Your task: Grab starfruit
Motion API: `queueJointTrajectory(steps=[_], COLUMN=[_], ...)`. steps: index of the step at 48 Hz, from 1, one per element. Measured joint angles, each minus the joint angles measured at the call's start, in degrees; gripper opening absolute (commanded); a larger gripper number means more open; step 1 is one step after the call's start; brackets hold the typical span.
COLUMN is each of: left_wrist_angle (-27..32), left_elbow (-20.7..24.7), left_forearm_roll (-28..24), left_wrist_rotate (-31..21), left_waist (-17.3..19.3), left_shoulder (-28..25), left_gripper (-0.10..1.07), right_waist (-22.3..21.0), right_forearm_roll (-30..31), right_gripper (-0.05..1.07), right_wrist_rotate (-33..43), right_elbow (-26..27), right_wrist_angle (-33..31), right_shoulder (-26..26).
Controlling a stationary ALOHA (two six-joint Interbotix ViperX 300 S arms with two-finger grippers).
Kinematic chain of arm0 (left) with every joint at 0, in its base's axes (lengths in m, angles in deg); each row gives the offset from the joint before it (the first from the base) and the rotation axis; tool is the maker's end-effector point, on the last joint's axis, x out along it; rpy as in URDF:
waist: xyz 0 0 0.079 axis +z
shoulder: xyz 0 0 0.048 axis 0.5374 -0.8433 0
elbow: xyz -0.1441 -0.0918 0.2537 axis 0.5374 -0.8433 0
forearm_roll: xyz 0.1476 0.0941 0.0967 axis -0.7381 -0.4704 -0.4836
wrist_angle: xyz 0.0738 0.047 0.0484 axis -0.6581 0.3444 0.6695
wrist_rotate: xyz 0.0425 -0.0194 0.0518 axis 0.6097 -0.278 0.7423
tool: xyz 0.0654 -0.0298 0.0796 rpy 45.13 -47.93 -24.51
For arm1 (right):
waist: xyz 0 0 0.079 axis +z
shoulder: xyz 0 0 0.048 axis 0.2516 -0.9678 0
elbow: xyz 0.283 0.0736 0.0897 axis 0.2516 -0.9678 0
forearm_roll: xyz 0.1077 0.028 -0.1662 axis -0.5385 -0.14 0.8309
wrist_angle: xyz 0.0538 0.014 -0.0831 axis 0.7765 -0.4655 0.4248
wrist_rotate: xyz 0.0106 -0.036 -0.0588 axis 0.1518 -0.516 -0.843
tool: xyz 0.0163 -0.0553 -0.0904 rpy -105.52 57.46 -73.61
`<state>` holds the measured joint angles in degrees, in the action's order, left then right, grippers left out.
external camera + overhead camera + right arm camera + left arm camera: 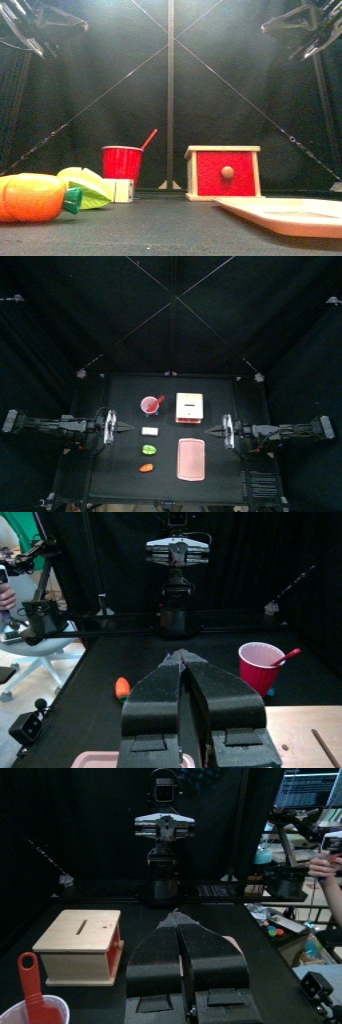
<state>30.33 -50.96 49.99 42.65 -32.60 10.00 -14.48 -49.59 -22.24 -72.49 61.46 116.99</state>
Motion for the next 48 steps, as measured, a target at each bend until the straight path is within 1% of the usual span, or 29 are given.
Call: queueJointTrajectory(steps=[5,14,21,25,32,35,39,44,48], left_wrist_angle=[-1.05,-1.85,-0.79,0.97,5.27,7.73,12.48,18.28,22.15], left_elbow=[-0.09,0.00,0.88,1.76,3.60,4.75,6.77,8.96,10.02], left_forearm_roll=[0.70,0.88,1.23,1.49,2.90,4.57,7.29,10.11,11.69], left_wrist_rotate=[-0.09,-0.26,-0.18,-0.18,-0.18,-0.18,-0.26,-0.26,-0.26], left_waist=[-0.09,-1.32,-2.29,-2.81,-3.25,-3.52,-3.78,-4.48,-5.19], left_shoulder=[-0.44,-1.49,-4.22,-7.03,-11.34,-12.83,-15.03,-17.14,-18.98], left_gripper=[-0.04,-0.01,-0.01,0.00,0.05,0.08,0.13,0.23,0.34], right_waist=[-1.05,-4.66,-5.62,-5.71,-5.54,-5.10,-4.22,-2.99,-1.93], right_forearm_roll=[0.70,3.16,3.25,2.99,1.67,1.23,0.97,0.79,0.88], right_gripper=[0.01,0.02,0.02,0.02,0.02,0.02,0.02,0.02,0.02], right_wrist_rotate=[-0.09,0.62,0.62,0.70,1.76,2.11,2.20,2.20,2.20], right_elbow=[0.00,-0.53,-0.79,-0.79,-0.97,-1.23,-1.58,-1.67,-1.76], right_wrist_angle=[0.09,0.09,0.09,0.18,0.18,0.18,0.18,0.18,0.18], right_shoulder=[-0.35,-3.52,-5.98,-6.59,-6.68,-6.59,-6.42,-6.42,-6.24])
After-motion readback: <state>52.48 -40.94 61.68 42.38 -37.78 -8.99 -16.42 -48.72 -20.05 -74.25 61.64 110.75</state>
